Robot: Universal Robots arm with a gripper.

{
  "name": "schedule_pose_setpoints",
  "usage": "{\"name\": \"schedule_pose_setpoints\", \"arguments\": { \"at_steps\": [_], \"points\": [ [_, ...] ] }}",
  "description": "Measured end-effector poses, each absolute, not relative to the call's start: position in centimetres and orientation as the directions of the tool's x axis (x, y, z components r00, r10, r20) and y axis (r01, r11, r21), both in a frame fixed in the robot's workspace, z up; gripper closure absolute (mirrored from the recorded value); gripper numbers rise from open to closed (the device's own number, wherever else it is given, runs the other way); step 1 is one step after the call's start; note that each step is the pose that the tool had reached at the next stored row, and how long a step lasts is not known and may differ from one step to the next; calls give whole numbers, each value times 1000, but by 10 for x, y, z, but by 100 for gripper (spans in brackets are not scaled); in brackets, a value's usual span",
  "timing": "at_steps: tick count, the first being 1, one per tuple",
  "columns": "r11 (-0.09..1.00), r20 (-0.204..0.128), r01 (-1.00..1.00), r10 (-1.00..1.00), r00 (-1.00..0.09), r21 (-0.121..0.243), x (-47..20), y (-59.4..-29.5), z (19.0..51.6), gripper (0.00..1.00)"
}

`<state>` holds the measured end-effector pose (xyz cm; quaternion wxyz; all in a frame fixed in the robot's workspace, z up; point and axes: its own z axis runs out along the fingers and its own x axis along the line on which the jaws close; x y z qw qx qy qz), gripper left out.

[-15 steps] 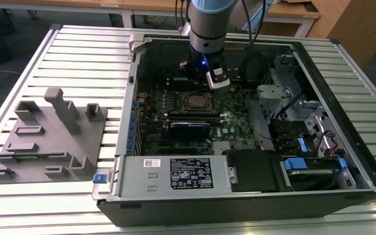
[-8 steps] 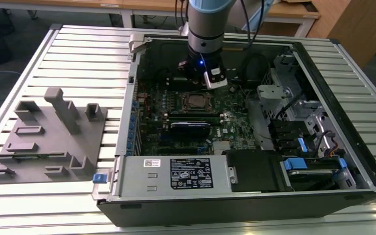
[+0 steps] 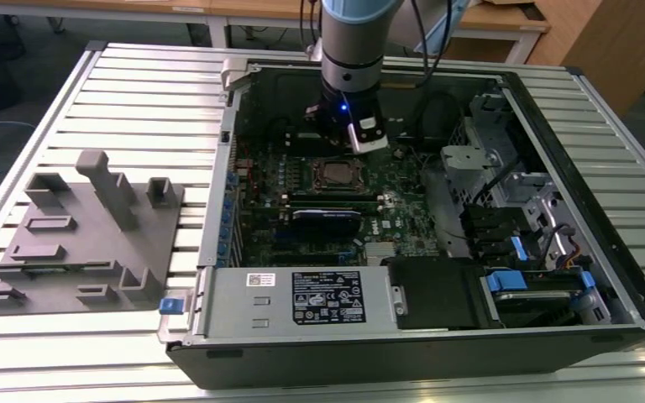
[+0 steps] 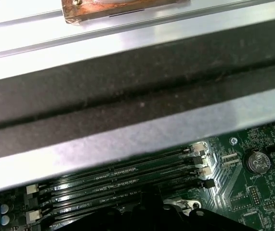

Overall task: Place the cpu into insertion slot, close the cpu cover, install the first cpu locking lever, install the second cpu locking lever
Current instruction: 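Install the first cpu locking lever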

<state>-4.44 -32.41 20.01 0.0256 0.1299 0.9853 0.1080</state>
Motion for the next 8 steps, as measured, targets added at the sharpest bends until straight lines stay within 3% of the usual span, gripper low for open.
{"name": "schedule_pose_setpoints", "arguments": {
  "at_steps": [8],
  "points": [
    [940,-29,275,287,-958,203,-44,-323,199,89]
  ]
}}
